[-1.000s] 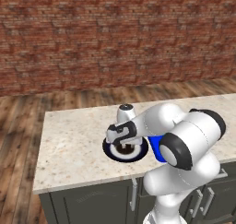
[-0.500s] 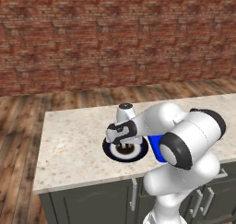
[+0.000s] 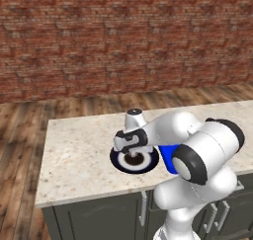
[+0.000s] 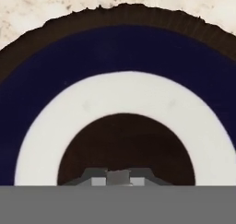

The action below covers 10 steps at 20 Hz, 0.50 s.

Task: Move the dessert items from the plate to the tray.

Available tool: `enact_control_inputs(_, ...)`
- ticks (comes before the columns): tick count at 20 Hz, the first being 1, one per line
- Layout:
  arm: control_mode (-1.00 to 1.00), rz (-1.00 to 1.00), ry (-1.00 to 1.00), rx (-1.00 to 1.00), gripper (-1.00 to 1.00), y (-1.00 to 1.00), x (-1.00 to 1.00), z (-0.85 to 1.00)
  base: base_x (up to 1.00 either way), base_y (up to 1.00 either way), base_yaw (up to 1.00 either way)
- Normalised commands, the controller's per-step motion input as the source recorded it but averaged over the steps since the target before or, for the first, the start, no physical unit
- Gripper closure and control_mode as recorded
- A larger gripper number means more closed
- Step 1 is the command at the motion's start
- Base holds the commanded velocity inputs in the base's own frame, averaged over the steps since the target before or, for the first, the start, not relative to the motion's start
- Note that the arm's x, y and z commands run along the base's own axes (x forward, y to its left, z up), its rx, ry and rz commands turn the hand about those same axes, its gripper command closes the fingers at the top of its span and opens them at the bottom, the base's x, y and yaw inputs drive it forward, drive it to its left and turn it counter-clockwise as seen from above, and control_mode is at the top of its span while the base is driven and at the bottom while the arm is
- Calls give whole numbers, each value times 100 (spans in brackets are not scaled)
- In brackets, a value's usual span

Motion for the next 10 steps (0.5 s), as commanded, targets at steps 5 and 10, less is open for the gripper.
enact_control_inputs(5, -100, 0, 0, 0, 100, -21, -9, 81, 0, 0, 0)
enact_control_inputs(10, -100, -3, 3, 0, 100, -60, 2, 74, 0, 0, 0)
